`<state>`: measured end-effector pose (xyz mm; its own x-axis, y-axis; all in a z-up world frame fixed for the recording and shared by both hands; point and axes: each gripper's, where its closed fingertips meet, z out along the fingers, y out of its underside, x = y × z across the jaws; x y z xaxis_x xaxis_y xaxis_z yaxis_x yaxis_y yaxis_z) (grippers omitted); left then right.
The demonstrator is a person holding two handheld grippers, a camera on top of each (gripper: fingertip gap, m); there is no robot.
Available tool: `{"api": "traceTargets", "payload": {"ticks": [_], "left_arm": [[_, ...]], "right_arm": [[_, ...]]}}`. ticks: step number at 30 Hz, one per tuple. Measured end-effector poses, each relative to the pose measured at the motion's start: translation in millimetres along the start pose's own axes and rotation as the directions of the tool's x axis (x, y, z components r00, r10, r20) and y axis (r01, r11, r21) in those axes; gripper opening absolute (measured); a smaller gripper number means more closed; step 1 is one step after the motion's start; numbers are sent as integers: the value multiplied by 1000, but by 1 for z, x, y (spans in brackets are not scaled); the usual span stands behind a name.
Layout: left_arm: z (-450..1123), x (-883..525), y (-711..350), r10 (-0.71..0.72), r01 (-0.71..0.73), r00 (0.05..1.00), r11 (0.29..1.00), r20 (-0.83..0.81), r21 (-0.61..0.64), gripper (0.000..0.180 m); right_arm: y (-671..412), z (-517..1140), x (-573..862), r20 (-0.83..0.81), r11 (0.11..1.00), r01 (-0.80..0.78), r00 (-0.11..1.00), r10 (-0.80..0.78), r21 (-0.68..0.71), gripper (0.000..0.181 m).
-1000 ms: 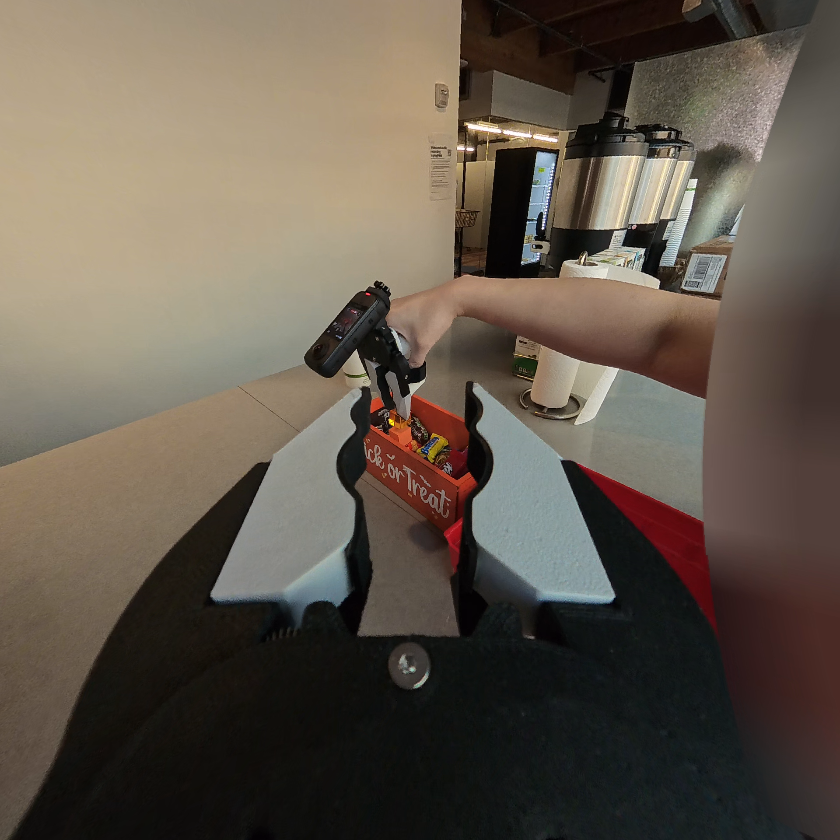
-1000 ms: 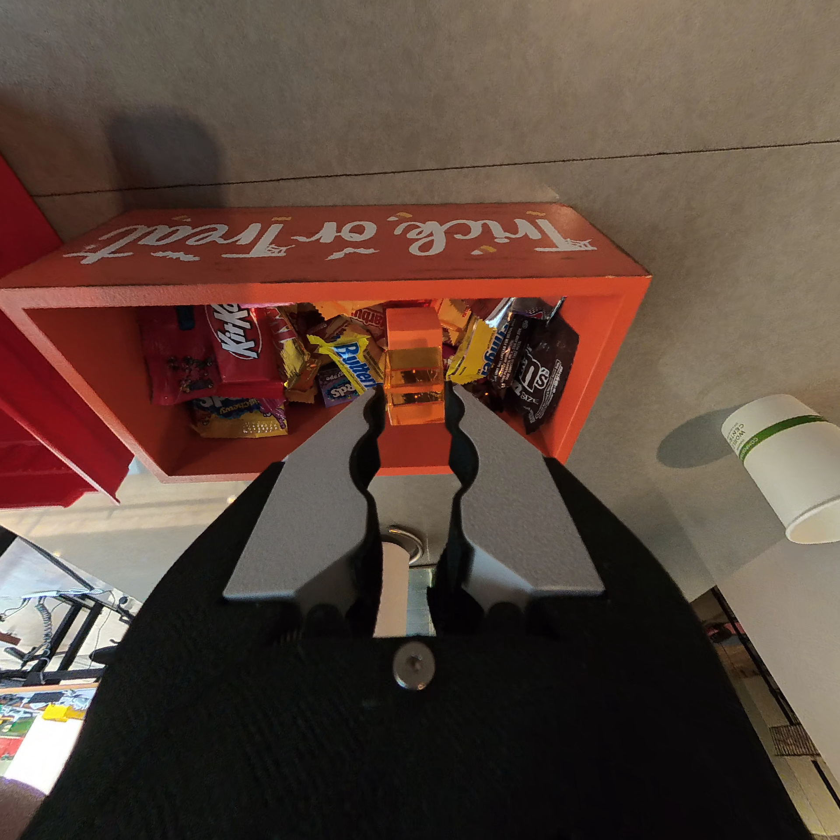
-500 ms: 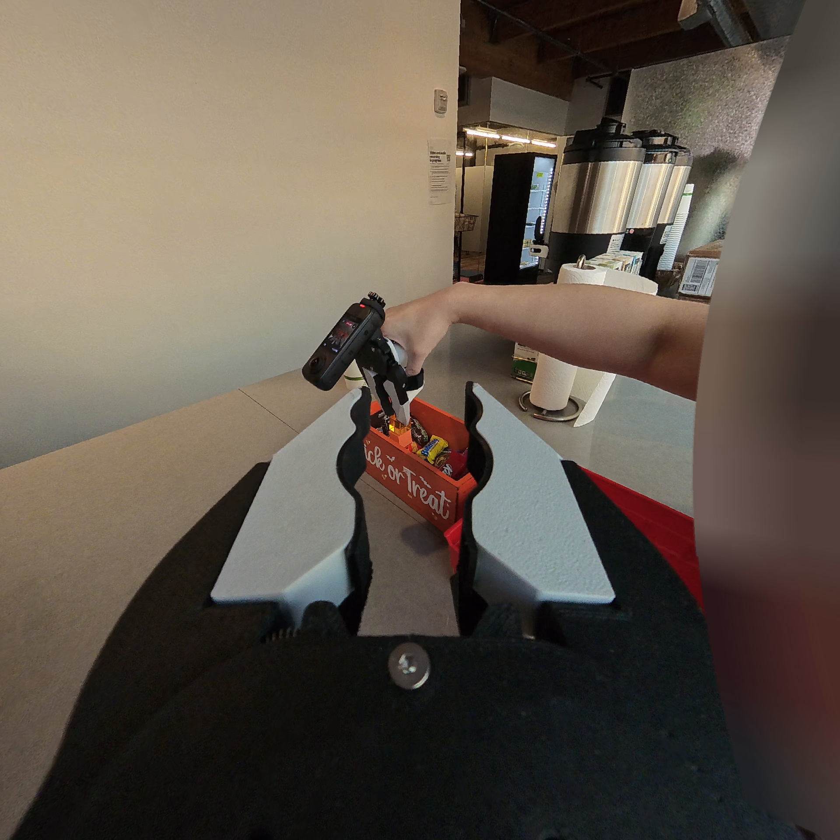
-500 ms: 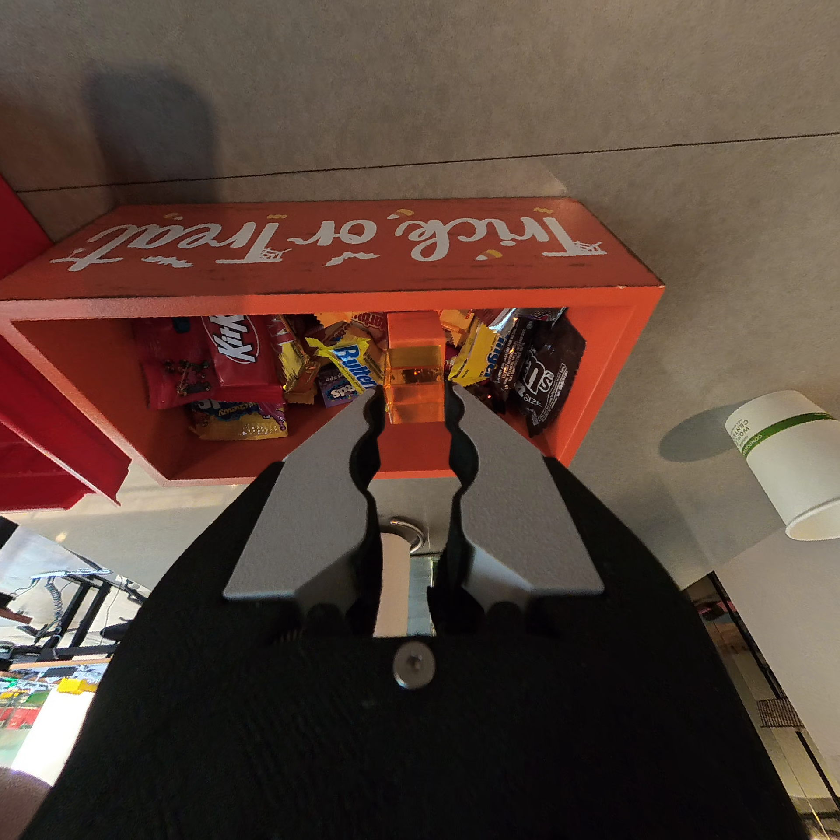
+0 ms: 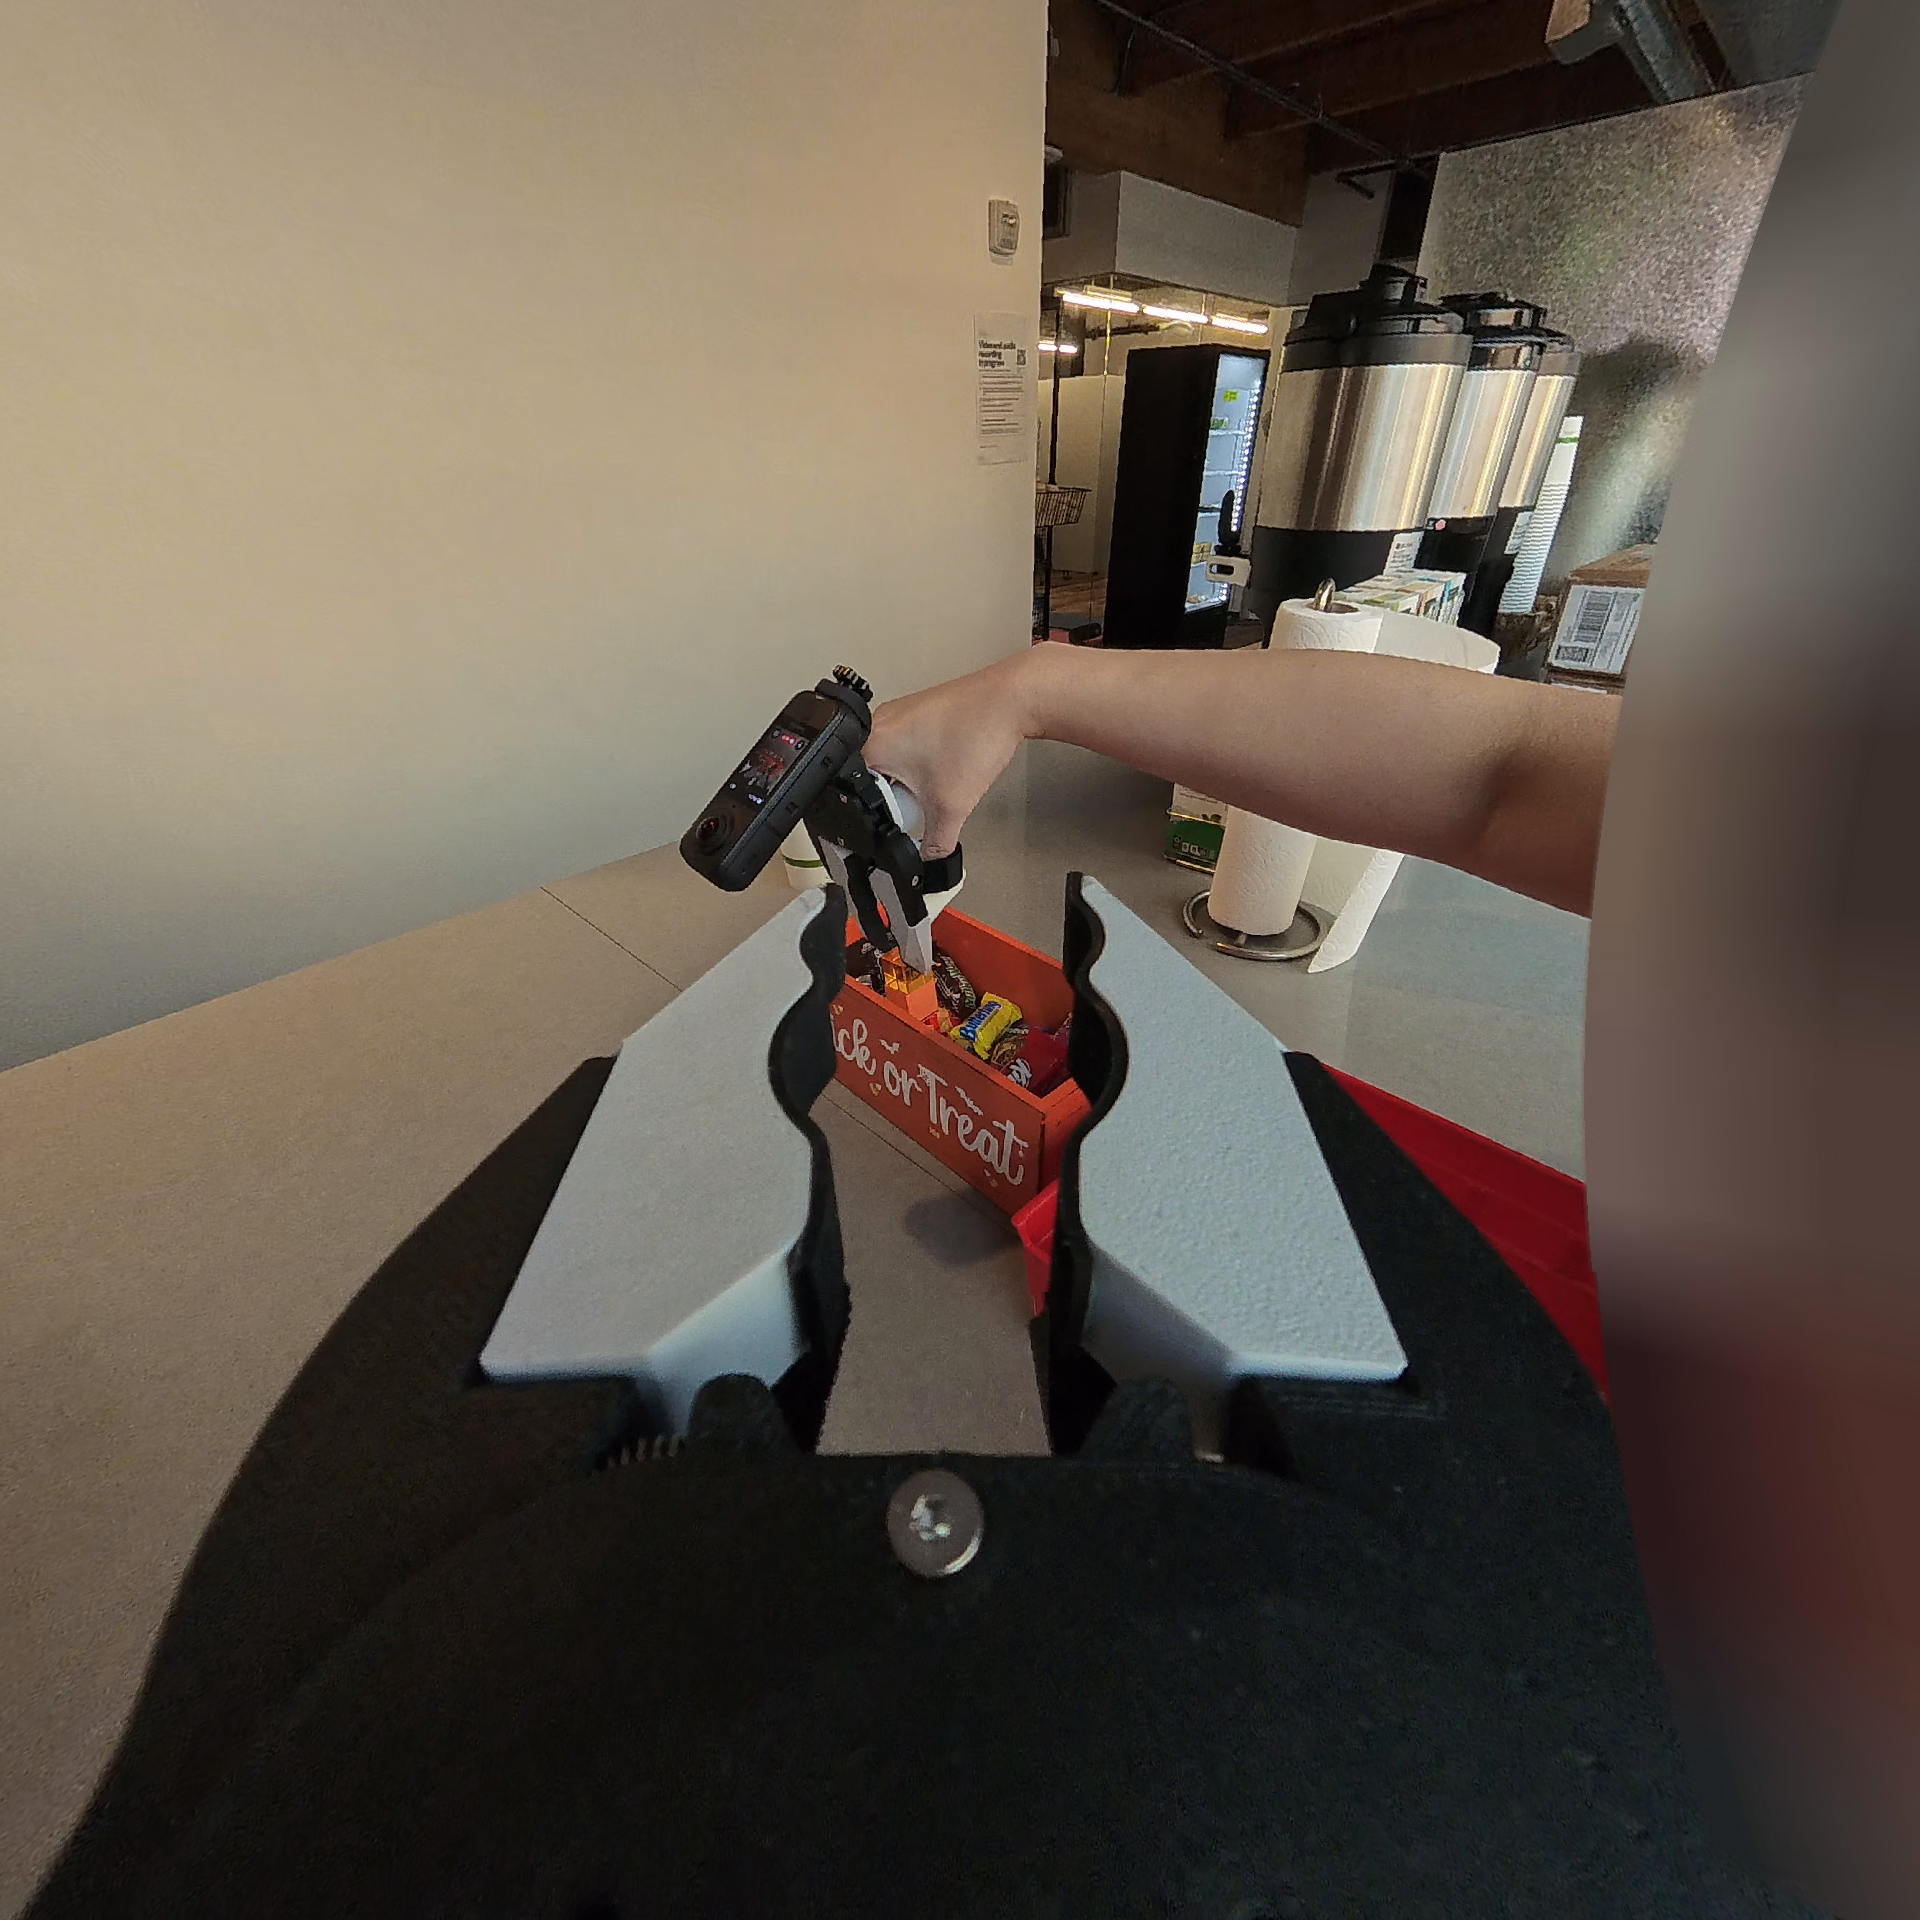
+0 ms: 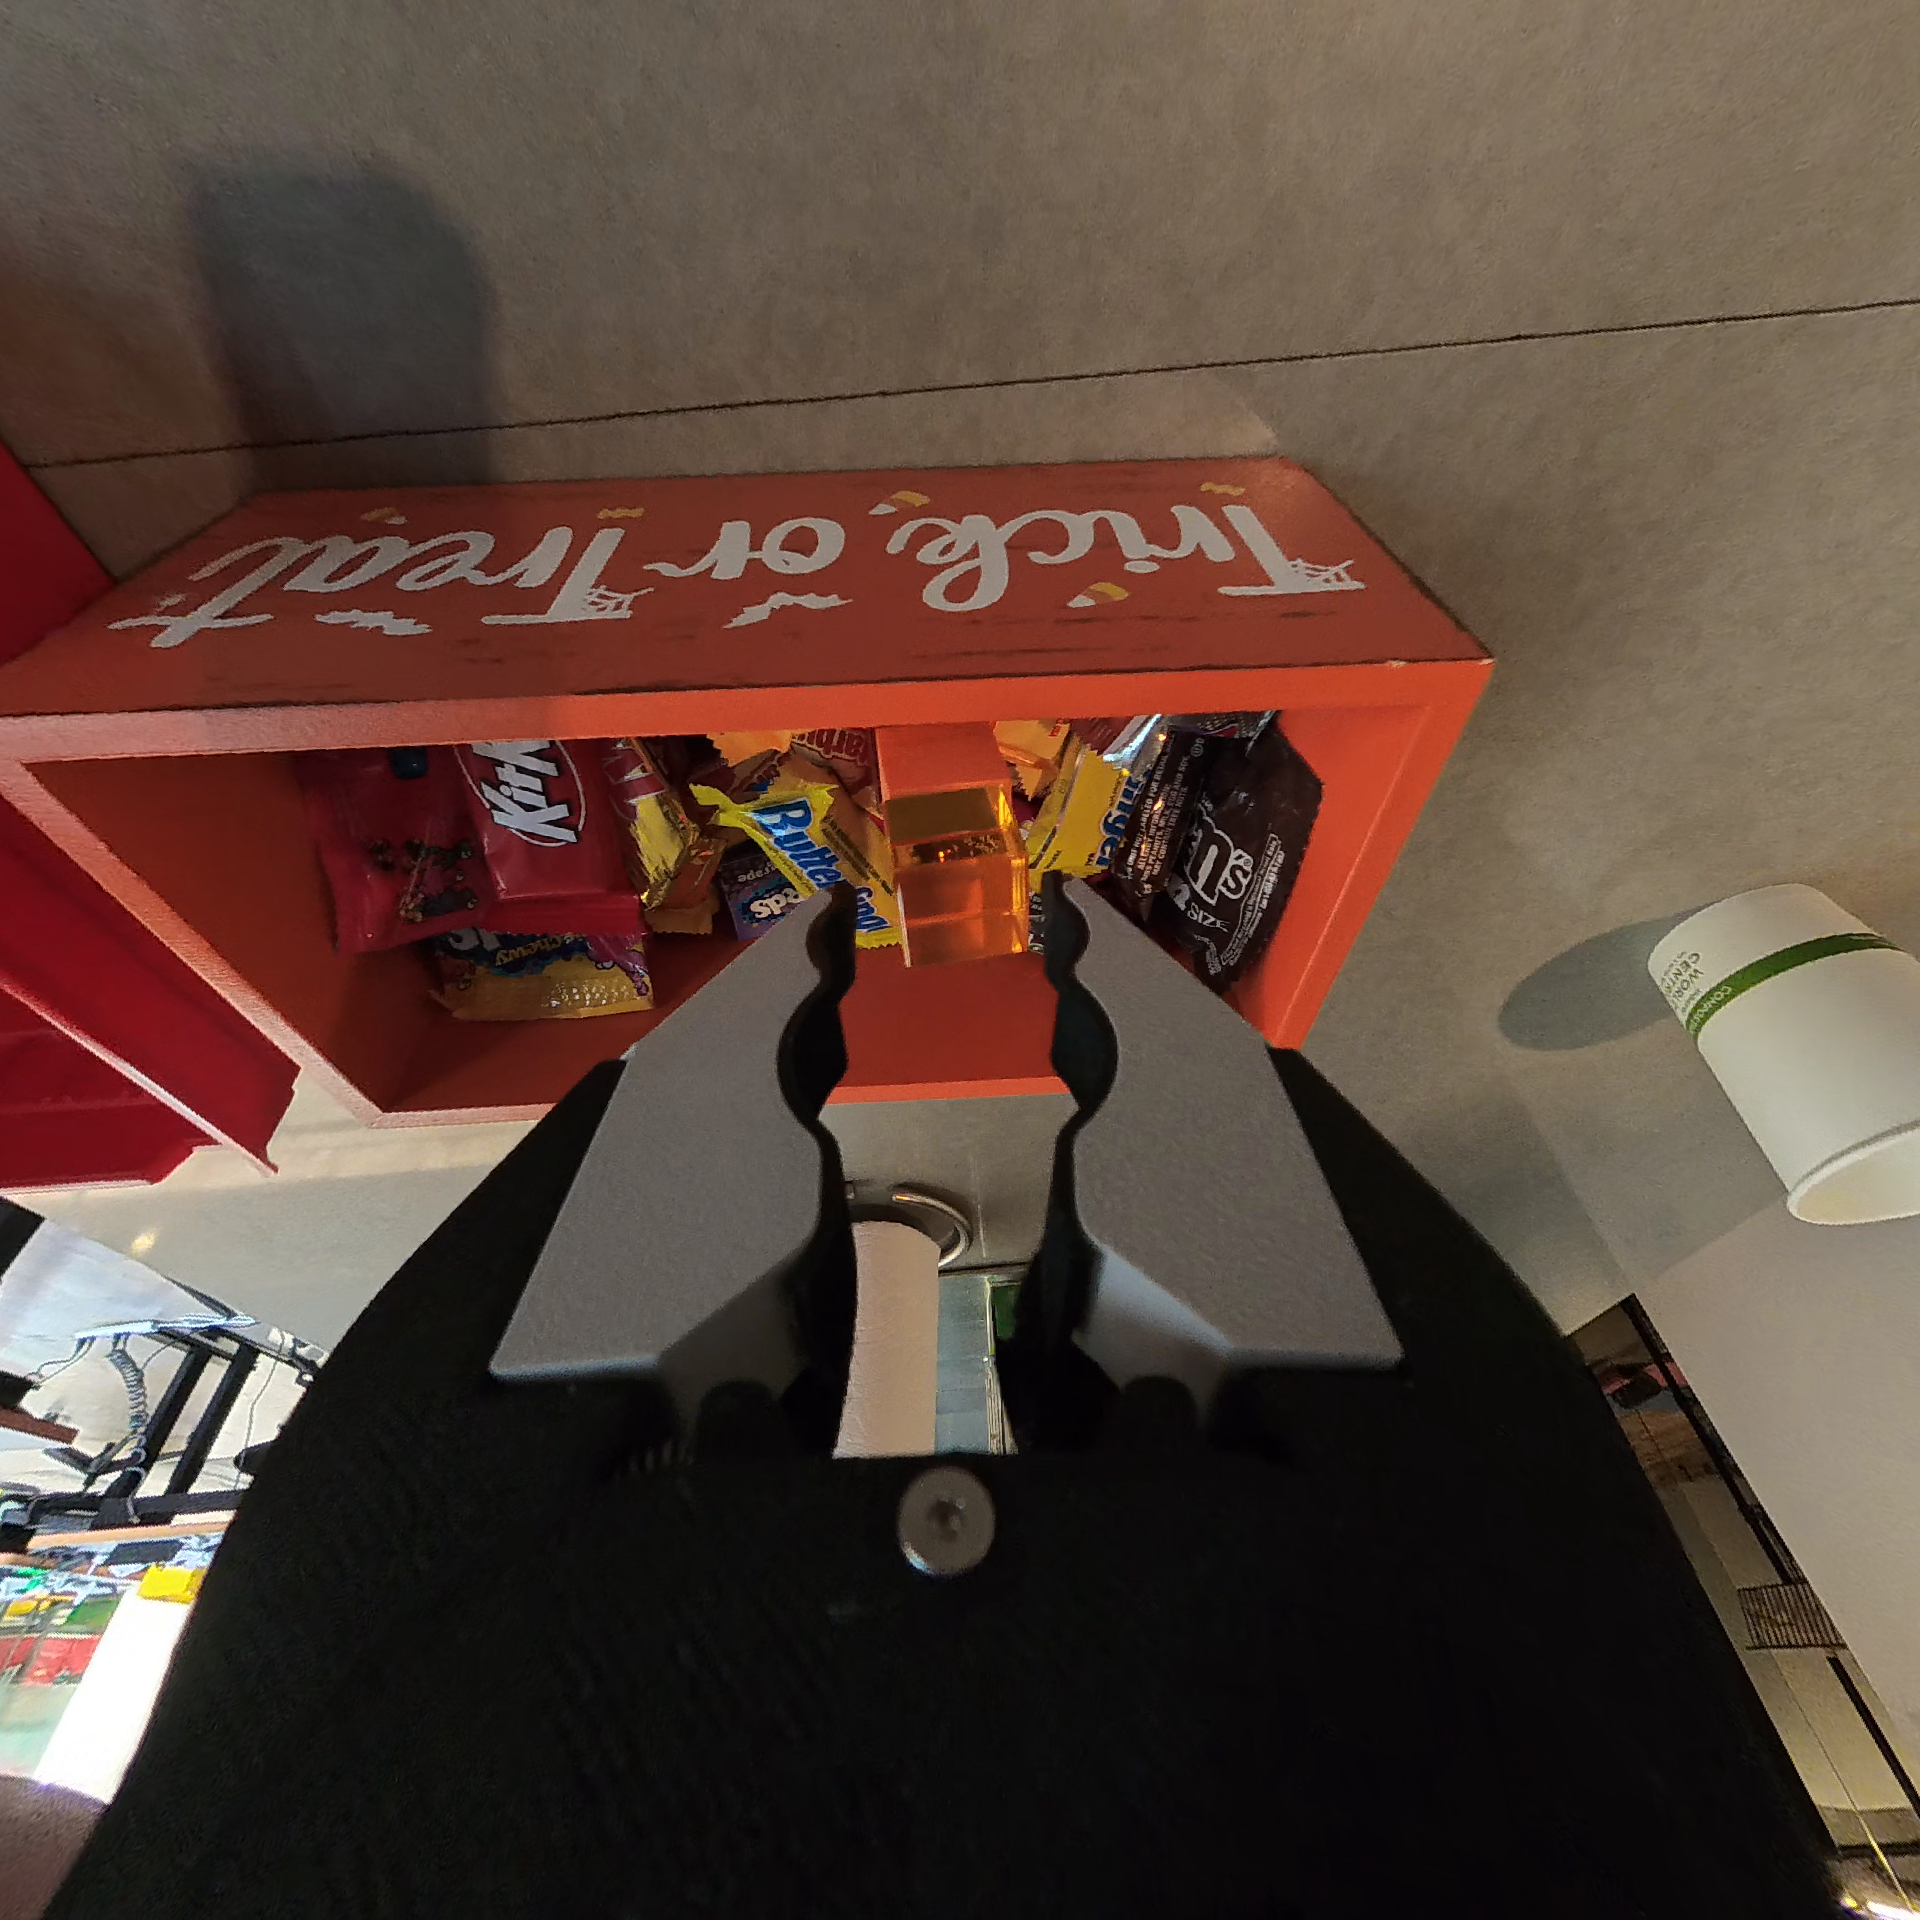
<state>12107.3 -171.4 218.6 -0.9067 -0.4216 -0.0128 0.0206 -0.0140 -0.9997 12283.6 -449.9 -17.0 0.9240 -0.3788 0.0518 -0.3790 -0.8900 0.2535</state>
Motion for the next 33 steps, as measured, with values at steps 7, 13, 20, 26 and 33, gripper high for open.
{"api": "traceTargets", "payload": {"ticks": [7, 13, 20, 26, 33], "left_arm": [[0, 1, 0, 2, -2, 1000, 1000, -1, -1, 41], [-4, 1, 0, -2, 2, 1000, 1000, -6, 2, 42], [-10, -1, -3, -21, 21, 1000, 999, -23, 30, 42], [-11, -2, -2, -37, 38, 999, 999, -28, 32, 42], [-16, 2, -1, -39, 40, 999, 999, -38, 32, 43]], "right_arm": [[1, -9, 5, -41, 1000, -23, 999, 23, 11, 45], [4, -97, -31, -207, 882, -33, 967, 147, 470, 52], [-3, -59, -325, -139, 579, 289, 947, -289, 762, 43], [-11, 47, -409, -147, 674, 471, 865, -480, 569, 37], [-25, 51, -395, -148, 697, 462, 874, -463, 548, 37]]}}
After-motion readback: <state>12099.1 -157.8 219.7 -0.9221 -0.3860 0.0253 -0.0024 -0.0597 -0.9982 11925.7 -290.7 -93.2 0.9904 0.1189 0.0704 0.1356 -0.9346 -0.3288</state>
